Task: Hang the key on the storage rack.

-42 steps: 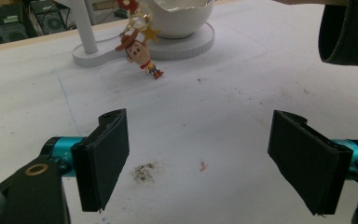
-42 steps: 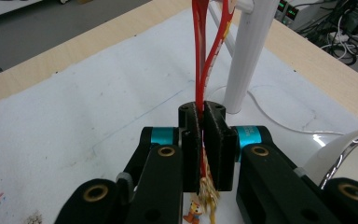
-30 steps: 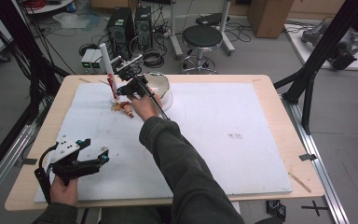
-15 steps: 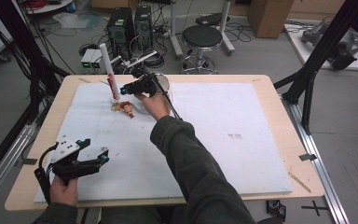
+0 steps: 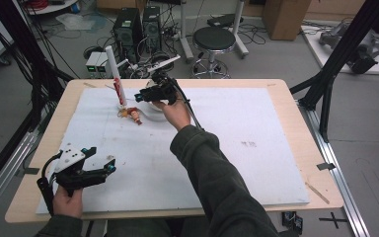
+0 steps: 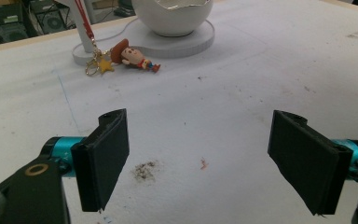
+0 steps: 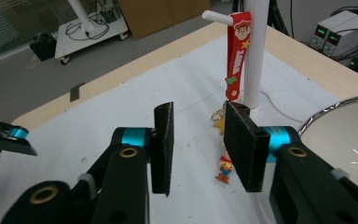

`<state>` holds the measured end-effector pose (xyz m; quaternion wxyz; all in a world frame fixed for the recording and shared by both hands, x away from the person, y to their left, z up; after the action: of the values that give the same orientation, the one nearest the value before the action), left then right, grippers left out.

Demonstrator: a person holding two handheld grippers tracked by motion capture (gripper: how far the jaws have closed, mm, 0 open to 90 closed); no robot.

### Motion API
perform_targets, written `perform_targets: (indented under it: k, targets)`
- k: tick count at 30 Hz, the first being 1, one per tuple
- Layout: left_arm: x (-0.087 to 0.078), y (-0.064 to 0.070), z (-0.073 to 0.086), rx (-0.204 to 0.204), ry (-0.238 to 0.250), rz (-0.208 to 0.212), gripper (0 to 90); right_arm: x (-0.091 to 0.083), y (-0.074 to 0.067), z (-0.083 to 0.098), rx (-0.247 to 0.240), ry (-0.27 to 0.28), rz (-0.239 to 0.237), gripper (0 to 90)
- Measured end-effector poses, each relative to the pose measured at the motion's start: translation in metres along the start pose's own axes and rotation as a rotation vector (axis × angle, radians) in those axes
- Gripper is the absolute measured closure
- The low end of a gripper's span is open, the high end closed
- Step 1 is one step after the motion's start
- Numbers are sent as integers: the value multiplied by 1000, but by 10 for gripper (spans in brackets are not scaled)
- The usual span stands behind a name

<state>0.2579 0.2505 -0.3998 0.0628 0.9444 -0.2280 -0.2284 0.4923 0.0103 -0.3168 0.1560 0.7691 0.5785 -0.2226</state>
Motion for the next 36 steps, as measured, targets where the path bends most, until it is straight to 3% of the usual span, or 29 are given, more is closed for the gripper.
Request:
perform_targets:
  k: [5, 9, 13, 23, 28, 36]
  targets:
    - [0, 0, 0, -1, 0, 0, 209, -11, -1, 3, -9, 16, -11, 552]
    - [0, 0, 0, -1, 0, 1, 209, -22, -1, 11, -26, 42, 16, 532]
    - [1, 1, 0, 1, -2, 2, 209, -30, 3, 17, 5, 38, -4, 467]
    - [1, 1, 1, 2, -4, 0, 209, -49, 2, 27, 13, 58, 8, 384]
    - [1, 1, 1, 4, -4, 0, 209, -56, 3, 35, 53, 62, 1, 313]
    - [0, 1, 1, 5, -4, 0, 209, -67, 0, 34, 40, 70, 5, 266]
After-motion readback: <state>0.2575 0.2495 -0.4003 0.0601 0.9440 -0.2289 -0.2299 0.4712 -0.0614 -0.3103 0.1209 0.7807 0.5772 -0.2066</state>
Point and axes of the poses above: each handheld gripper's, and its own axes: x roughly forward along the jaws, z roughly out of its underside, y roughly to its right, the point moved 1 cm from there along x, roughly forward along the jaws, and after that the axes turned 14 degrees about -x, right-handed, at the moved point
